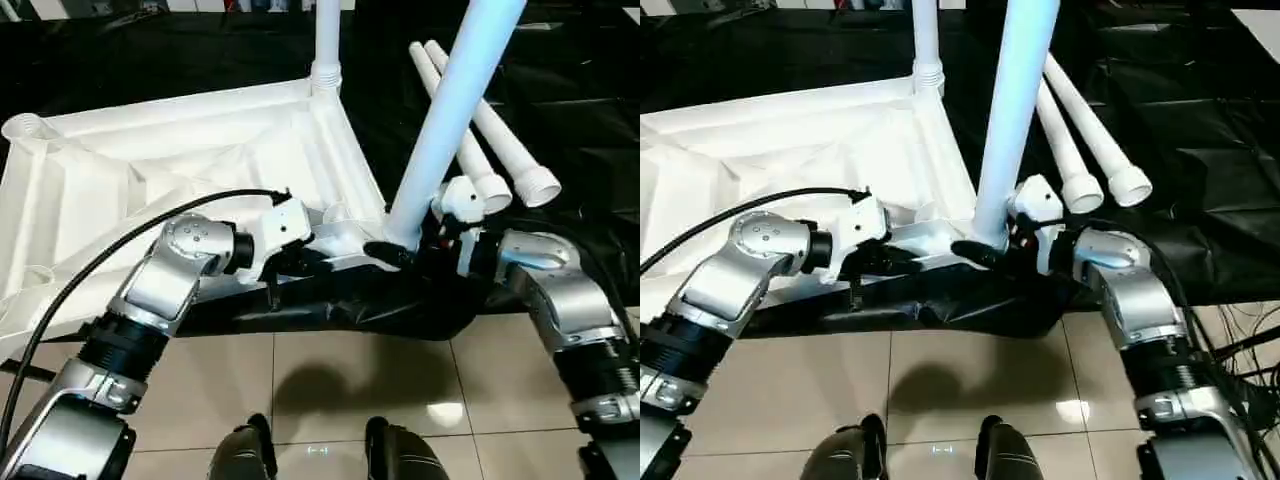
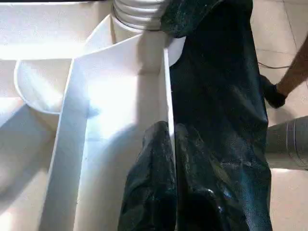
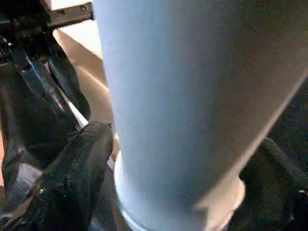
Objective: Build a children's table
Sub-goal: Insert table leg to table base
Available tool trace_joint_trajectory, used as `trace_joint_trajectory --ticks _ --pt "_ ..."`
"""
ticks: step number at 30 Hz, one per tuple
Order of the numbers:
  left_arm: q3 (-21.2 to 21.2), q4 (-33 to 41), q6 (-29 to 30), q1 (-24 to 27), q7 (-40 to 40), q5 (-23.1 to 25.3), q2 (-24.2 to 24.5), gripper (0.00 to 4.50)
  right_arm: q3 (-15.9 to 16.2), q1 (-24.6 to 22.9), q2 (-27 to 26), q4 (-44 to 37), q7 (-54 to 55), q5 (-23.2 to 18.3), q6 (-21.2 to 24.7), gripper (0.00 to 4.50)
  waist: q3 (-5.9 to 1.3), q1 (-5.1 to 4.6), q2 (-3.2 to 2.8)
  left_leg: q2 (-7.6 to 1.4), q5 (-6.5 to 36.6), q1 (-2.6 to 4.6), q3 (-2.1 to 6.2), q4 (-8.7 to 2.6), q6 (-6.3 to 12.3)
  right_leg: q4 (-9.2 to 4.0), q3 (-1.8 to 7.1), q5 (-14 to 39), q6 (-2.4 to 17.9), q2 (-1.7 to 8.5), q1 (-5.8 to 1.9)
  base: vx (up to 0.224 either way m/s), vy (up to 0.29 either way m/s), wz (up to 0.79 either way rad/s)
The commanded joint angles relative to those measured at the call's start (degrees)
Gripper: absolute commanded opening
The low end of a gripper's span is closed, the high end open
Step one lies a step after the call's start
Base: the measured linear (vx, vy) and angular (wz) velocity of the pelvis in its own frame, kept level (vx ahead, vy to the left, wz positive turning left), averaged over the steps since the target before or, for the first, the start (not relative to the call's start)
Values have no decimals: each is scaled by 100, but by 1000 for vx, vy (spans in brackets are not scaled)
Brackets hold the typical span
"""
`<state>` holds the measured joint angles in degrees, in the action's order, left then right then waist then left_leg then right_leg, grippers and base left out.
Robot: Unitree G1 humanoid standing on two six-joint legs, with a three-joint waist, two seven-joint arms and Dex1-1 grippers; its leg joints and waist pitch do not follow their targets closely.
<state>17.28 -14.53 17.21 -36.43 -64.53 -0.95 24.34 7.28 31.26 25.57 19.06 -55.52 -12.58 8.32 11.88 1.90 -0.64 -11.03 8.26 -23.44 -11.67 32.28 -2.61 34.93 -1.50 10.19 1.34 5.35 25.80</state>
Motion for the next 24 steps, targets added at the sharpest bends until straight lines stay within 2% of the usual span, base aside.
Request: trace_joint_trajectory --ticks 1,10,14,18,20,21,24 --pt "40 2 -93 181 -94 -174 -78 0 50 -86 74 -89 -76 111 -48 382 -567 -4 194 -125 323 135 32 -238 904 -295 187 304 1354 199 -402 0 0 0" --pt "44 26 -89 195 -77 -165 -49 0 57 -107 54 -78 -44 104 -51 382 -589 -3 196 -117 232 134 31 -210 965 -262 189 169 1393 185 -412 0 0 0" --pt "-53 26 -118 196 260 -72 -126 0 8 -161 -10 -188 62 94 -9 382 -589 2 186 -119 220 131 33 -202 999 -256 188 94 1420 183 -414 0 0 0" --pt "-63 -249 -207 44 723 196 -213 0 -246 -272 -219 -478 306 -228 396 382 -566 4 192 -120 463 142 41 -224 895 -315 196 594 1327 183 -395 0 0 0" --pt "-96 -265 -228 39 800 206 -230 0 -249 -299 -235 -515 339 -234 429 382 -564 1 193 -126 559 147 46 -238 802 -328 194 810 1270 182 -383 0 0 0" --pt "-130 -288 -239 28 884 218 -249 0 -243 -322 -250 -543 366 -230 442 382 -550 6 165 -130 595 151 48 -244 779 -334 199 863 1255 182 -366 0 0 0" --pt "-236 -353 -339 -27 1089 232 -293 0 -279 -401 -395 -613 647 -214 530 382 -542 -6 171 -122 807 150 47 -262 650 -378 212 1192 1129 192 -347 0 0 0"
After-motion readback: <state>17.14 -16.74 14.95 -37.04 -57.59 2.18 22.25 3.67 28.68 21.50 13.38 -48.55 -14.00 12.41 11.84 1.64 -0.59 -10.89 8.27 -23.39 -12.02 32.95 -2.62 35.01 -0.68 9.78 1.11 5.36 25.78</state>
